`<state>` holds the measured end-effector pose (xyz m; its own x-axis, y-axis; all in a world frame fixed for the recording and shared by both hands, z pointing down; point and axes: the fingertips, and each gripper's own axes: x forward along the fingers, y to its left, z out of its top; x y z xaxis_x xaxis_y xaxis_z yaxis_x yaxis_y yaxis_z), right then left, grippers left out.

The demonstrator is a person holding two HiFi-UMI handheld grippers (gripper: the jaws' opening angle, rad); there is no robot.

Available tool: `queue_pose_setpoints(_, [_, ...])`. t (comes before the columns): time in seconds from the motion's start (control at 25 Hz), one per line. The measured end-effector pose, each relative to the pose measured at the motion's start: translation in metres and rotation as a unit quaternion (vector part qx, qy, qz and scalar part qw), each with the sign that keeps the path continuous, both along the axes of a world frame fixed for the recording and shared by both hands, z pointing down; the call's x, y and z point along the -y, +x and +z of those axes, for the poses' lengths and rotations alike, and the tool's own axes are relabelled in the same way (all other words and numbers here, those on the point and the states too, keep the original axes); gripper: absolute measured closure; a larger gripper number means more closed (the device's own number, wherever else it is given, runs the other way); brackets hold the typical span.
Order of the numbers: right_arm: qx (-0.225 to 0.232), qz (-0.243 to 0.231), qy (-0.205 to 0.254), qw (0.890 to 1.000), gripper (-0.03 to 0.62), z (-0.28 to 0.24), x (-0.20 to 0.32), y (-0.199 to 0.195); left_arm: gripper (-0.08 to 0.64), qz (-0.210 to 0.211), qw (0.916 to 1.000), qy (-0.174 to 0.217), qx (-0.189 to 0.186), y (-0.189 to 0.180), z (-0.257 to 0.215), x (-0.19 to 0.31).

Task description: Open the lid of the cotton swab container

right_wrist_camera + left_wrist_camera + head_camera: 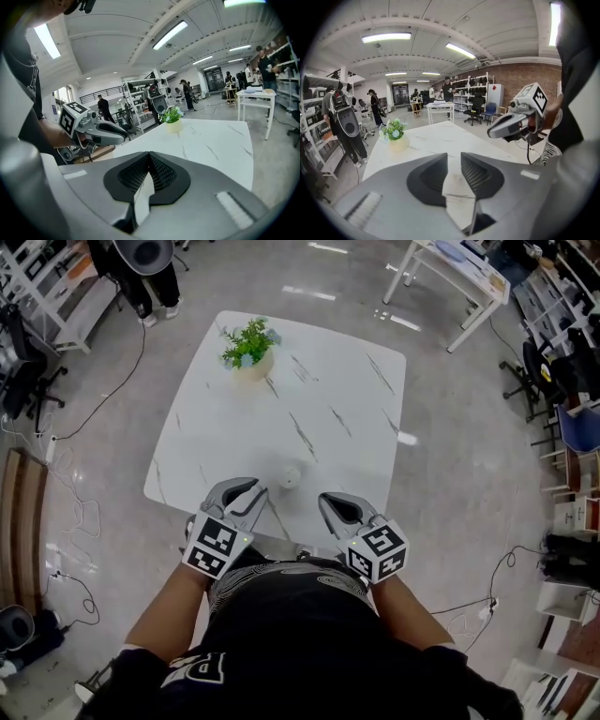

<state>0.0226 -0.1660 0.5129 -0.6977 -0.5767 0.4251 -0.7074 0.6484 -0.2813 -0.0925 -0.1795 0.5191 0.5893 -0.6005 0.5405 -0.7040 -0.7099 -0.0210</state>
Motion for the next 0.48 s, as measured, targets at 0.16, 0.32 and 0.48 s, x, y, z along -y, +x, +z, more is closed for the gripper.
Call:
queue_pose_setpoints(0.16, [0.0,0.004,0.004,1.0,0.592,-0.001,0.0,0.002,0.382,0.008,0.9999,-0.009,0.002,0.001,0.005,0.002])
queue_pose_setpoints(0.32, [-0.002,0.008,0.009,1.0,0.592,-0.002,0.001,0.005,0.351,0.025,0.9996,-0.014,0.009,0.006,0.01,0.003])
queue_pose_setpoints(0.48, [-0.002,0.012,0.013,1.0,0.592,-0.004,0.001,0.009,0.321,0.04,0.9989,-0.017,0.019,0.01,0.015,0.002])
